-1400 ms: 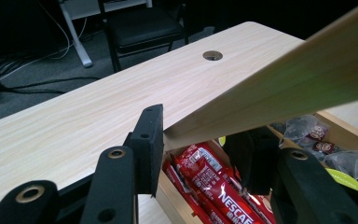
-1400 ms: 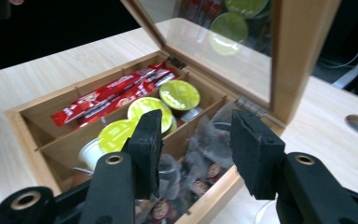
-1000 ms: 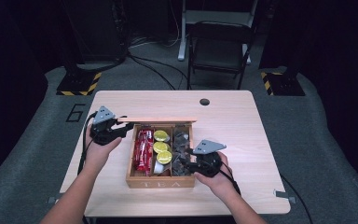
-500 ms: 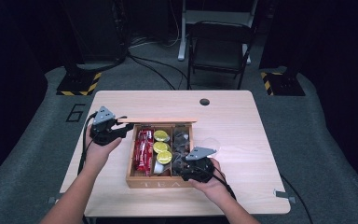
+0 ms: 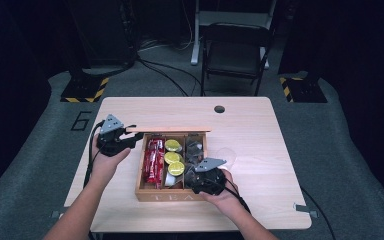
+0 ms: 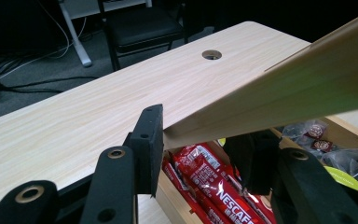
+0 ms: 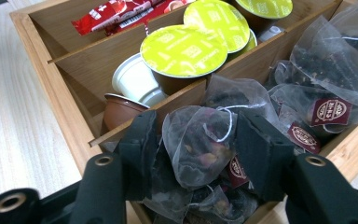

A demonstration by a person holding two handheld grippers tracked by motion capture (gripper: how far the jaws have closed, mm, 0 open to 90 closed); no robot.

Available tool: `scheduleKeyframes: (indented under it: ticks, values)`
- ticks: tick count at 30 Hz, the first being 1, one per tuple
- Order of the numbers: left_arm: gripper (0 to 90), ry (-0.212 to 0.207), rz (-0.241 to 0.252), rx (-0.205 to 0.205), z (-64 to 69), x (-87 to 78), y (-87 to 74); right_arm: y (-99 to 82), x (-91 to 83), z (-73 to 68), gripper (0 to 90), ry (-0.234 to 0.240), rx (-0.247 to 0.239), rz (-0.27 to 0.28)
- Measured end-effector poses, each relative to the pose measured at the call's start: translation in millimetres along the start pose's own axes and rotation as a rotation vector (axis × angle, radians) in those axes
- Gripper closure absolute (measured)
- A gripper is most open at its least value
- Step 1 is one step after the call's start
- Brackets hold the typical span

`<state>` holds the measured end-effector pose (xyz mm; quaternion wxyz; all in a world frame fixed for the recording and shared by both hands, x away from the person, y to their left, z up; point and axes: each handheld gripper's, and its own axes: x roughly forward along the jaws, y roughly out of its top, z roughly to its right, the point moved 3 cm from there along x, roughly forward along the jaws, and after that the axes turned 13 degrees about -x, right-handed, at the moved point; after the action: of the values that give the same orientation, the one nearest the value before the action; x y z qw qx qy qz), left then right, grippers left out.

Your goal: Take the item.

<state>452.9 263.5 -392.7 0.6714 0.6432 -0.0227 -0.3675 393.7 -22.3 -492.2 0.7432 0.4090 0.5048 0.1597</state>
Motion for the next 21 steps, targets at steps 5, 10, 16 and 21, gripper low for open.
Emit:
scheduleKeyframes:
  ticks: [5,10,16,21]
  values:
    - [56.8,0.0,-0.002,0.001,0.1,-0.1,-0.1,-0.5,-0.2,0.5,59.2,0.015,0.0,-0.003]
    - [56.7,0.0,-0.001,-0.001,0.0,0.0,-0.1,0.0,-1.2,-1.7,69.3,0.007,-0.027,-0.008]
    - [56.7,0.001,0.001,-0.003,-0.1,0.1,0.0,1.2,-4.0,-3.0,79.3,0.002,-0.032,0.002]
    - [56.7,-0.001,-0.003,-0.002,-0.1,-0.1,0.1,1.5,-7.4,-0.8,87.3,0.013,-0.011,0.017]
